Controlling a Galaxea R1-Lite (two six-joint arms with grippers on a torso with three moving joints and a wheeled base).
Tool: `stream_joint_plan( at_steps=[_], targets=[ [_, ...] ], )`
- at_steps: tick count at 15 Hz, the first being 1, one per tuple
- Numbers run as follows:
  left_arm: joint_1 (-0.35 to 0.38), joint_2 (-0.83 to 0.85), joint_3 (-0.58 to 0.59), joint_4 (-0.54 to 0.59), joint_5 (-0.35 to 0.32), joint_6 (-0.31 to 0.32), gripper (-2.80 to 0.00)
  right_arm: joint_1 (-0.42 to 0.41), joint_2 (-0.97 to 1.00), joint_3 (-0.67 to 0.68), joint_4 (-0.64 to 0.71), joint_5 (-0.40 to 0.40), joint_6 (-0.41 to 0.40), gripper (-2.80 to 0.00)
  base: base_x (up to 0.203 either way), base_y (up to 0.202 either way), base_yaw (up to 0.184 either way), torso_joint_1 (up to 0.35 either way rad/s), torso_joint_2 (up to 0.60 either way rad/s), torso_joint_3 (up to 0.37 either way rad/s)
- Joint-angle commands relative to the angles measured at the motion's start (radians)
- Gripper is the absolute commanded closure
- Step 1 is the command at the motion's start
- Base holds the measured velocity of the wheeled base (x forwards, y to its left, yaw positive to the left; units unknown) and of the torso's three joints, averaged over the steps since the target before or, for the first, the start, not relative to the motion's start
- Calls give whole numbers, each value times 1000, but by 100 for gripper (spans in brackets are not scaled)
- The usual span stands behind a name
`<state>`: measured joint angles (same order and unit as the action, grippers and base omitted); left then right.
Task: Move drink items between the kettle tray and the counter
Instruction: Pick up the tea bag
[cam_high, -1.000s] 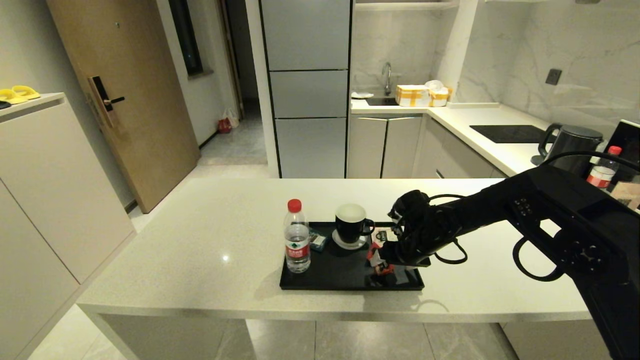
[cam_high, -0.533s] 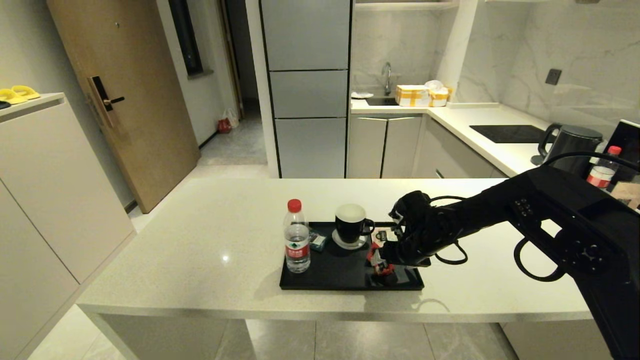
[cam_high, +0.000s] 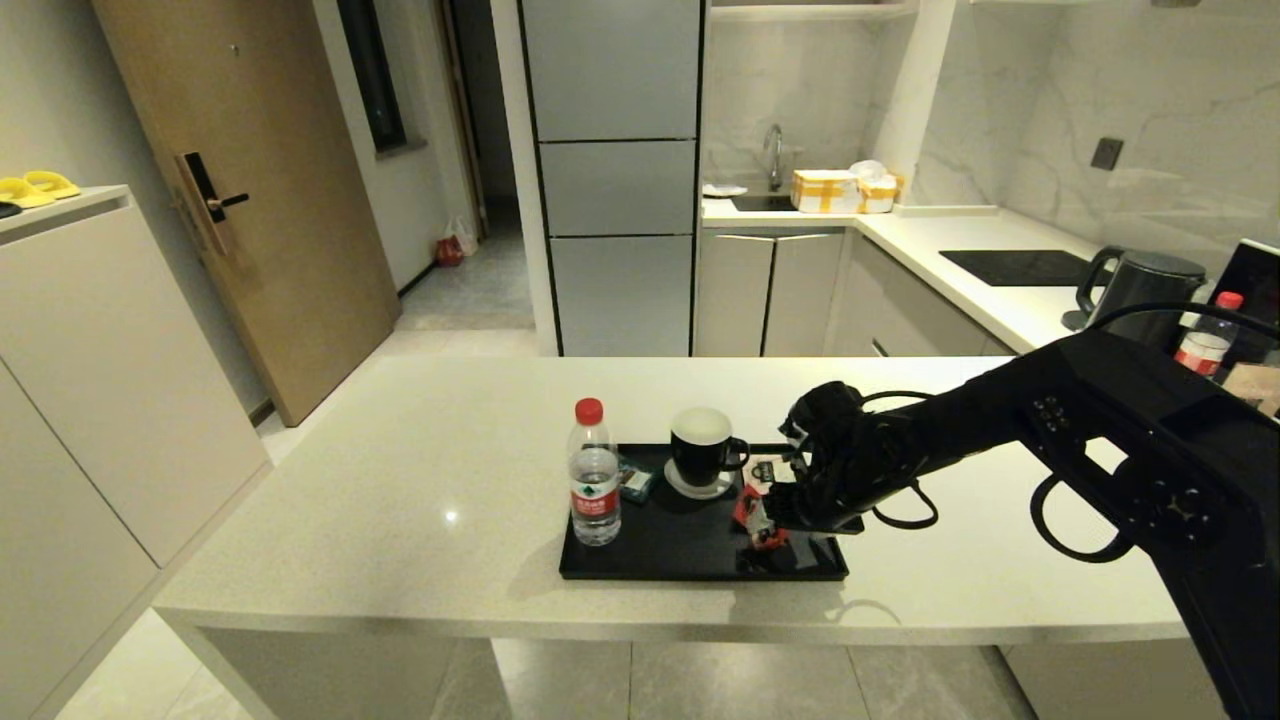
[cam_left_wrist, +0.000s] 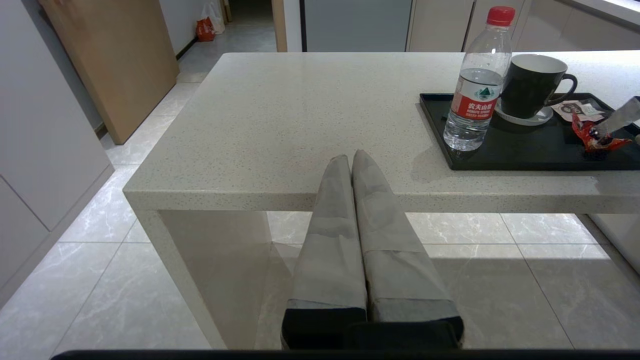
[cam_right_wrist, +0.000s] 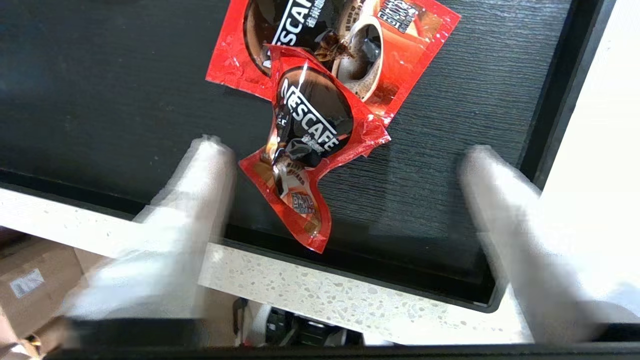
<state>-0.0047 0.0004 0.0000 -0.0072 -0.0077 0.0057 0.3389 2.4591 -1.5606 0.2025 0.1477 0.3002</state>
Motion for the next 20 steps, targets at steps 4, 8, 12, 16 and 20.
stream_joint_plan(
  at_steps=[4,8,12,16,20],
  targets=[
    [0,0,0,0,0,0,0,0,-3,-4,9,1,2,0,0,0,0,0,0,0],
    [0,0,0,0,-2,0,0,0,0,-4,12,1,5,0,0,0,0,0,0,0],
    [0,0,0,0,0,0,0,0,1,-4,12,0,7,0,0,0,0,0,0,0],
    [0,0,0,0,0,0,0,0,-42,-4,16,2,27,0,0,0,0,0,0,0],
    [0,0,0,0,0,0,0,-23,-94,-5,38,2,29,0,0,0,0,0,0,0]
  ],
)
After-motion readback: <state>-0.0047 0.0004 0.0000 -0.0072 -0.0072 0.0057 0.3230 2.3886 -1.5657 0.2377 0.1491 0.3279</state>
